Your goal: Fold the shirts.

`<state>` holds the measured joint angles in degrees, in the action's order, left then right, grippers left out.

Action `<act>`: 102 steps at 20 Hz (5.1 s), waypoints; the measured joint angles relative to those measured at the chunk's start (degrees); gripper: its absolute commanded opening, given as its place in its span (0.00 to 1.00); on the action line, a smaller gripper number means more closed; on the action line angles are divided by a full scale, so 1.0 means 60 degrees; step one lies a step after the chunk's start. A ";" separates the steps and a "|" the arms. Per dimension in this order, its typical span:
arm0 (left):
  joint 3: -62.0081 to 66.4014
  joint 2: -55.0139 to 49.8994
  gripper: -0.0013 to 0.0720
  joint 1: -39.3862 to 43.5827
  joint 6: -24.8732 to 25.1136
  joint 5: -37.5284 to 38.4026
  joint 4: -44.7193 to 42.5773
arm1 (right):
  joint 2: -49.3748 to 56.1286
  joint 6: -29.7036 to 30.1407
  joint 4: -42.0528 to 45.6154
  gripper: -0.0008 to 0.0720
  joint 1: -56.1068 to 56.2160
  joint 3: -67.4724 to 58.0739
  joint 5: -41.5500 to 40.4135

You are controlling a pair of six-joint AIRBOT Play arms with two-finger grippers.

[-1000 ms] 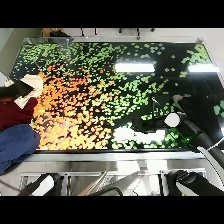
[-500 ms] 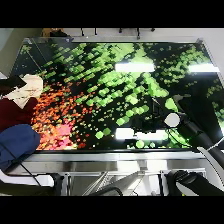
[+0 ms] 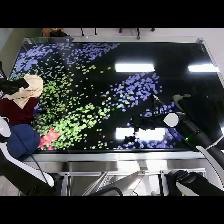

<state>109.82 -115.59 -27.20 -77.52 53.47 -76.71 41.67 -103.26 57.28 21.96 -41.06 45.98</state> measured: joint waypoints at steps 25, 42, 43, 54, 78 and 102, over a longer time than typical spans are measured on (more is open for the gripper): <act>0.0066 0.4852 0.04 0.3989 0.0532 0.3034 0.3118 | 0.0393 0.2809 -0.1213 0.43 -0.0335 -0.0586 0.0295; -0.5282 0.6007 0.95 0.6867 -0.0619 0.3173 0.3206 | 0.0076 0.3810 -0.1290 0.77 -0.3774 -0.1512 0.2371; -0.5880 0.6240 0.95 0.6546 -0.0623 0.3158 0.3195 | 0.0248 0.4084 -0.1384 0.77 -0.4091 -0.1552 0.2404; -1.0466 0.6834 0.95 0.6102 -0.0044 0.0033 0.4353 | 0.3865 0.8422 -0.3960 0.77 -0.4535 -0.2025 0.1545; -0.8878 0.4404 0.66 0.5614 0.0255 0.0976 0.4324 | 0.8127 0.9515 -0.4860 0.64 -0.3071 -0.5916 0.1166; -0.8750 0.3880 0.15 0.5169 0.0433 -0.0714 0.4626 | 0.8225 0.9500 -0.4932 0.48 -0.2608 -0.5931 0.1118</act>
<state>57.32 -92.31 3.81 -74.91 49.19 -48.95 91.02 -46.26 27.68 6.31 -76.64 52.69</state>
